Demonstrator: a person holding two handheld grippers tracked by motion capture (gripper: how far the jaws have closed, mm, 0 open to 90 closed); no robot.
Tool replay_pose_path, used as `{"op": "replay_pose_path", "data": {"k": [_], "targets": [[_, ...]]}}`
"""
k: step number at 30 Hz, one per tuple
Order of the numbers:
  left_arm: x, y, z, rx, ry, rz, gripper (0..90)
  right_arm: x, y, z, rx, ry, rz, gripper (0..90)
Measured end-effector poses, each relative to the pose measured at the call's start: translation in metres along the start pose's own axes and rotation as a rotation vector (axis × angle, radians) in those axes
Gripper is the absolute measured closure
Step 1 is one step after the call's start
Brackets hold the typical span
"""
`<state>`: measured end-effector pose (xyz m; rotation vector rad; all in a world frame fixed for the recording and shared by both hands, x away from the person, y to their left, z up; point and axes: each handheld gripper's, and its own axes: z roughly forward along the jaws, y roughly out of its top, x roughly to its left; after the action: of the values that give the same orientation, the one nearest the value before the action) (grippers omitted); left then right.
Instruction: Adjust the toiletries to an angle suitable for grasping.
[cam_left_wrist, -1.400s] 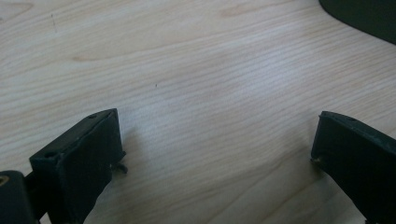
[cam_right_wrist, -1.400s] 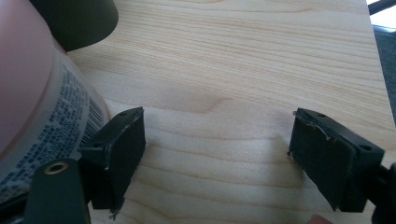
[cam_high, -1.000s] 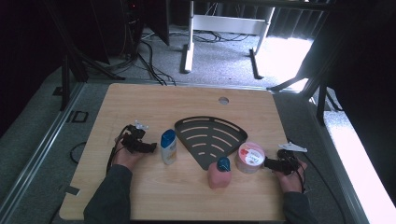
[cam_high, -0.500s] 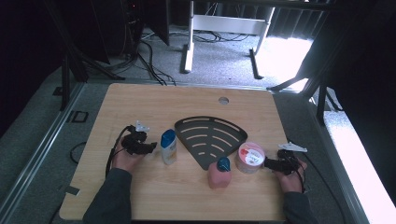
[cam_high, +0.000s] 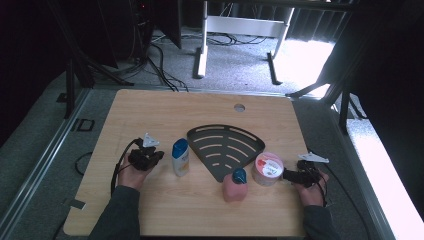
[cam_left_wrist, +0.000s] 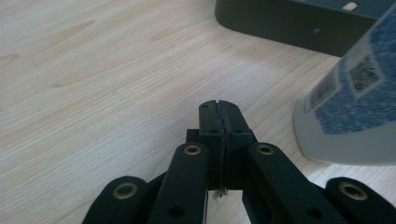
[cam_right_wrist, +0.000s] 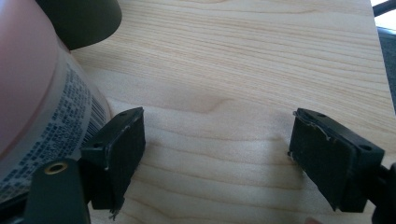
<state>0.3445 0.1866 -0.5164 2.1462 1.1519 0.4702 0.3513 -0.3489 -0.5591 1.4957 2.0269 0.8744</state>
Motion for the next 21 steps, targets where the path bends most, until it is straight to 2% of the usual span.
{"op": "replay_pose_path", "data": {"k": [9, 11, 13, 21], "targets": [[-0.009, -0.011, -0.011, -0.016, 0.000, -0.007, 88.9, 0.000, 0.000, 0.000, 0.000, 0.002, -0.001, 17.9], [-0.013, -0.011, -0.015, -0.025, 0.006, 0.004, 88.5, 0.000, 0.000, 0.000, 0.000, 0.002, -0.003, 17.9], [-0.017, -0.012, -0.017, -0.039, -0.010, 0.004, 86.9, 0.000, 0.000, 0.000, 0.000, 0.003, -0.003, 17.9], [-0.026, -0.020, -0.022, -0.047, -0.025, 0.001, 86.3, 0.000, 0.000, 0.000, 0.000, 0.005, -0.006, 17.9]]}}
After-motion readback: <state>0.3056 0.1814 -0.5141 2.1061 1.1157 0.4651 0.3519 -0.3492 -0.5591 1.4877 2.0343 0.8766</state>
